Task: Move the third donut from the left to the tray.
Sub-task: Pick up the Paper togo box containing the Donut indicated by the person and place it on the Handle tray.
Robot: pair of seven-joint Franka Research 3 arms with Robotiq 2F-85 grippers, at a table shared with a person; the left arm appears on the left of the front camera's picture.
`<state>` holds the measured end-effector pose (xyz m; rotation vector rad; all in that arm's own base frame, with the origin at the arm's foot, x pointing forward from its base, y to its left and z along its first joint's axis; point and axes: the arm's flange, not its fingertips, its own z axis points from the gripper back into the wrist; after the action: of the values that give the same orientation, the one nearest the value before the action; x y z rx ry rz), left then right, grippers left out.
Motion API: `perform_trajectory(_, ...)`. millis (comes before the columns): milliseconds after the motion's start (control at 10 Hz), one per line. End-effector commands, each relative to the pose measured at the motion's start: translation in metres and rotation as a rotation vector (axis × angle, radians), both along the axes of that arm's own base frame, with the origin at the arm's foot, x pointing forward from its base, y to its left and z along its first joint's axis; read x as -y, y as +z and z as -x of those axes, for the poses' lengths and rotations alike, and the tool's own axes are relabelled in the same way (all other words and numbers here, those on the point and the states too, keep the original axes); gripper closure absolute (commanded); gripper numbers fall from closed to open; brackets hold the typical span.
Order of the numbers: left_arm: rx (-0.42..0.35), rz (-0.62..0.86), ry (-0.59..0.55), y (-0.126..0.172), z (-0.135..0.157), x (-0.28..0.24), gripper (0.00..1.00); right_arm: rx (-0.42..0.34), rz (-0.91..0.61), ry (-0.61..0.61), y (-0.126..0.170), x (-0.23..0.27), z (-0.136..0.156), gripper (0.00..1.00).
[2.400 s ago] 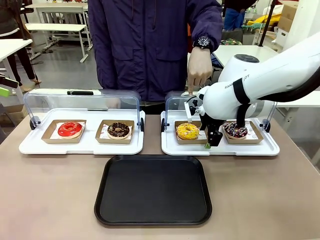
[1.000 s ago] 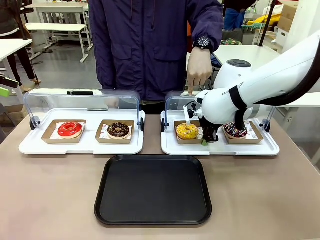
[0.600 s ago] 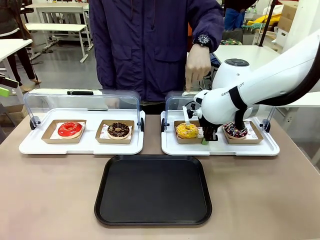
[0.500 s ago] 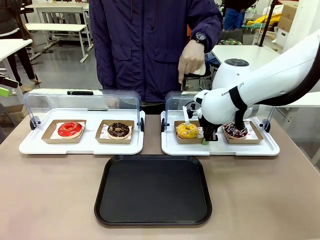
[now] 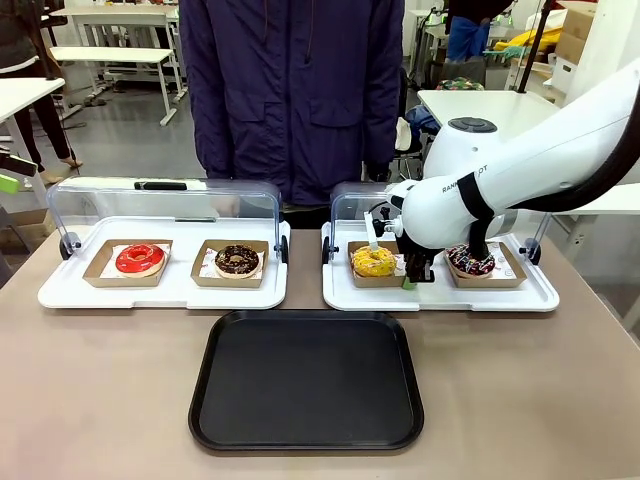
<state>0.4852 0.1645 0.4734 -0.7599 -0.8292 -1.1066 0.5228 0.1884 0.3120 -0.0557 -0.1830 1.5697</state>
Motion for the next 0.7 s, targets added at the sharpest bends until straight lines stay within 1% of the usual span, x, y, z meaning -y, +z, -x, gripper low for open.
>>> perform_trajectory(0, -0.002, -0.001, -0.004, 0.001, 0.001, 0.002, 0.00, 0.051, -0.012, -0.037, 0.011, -0.001, 0.010, 0.98)
perform_trajectory(300, -0.002, -0.001, -0.004, 0.001, 0.001, 0.002, 0.00, 0.117, -0.026, -0.061, 0.039, -0.006, 0.044, 0.98)
perform_trajectory(600, -0.002, -0.001, -0.004, 0.001, 0.001, 0.002, 0.00, 0.204, -0.019, -0.102, 0.070, -0.003, 0.094, 0.98)
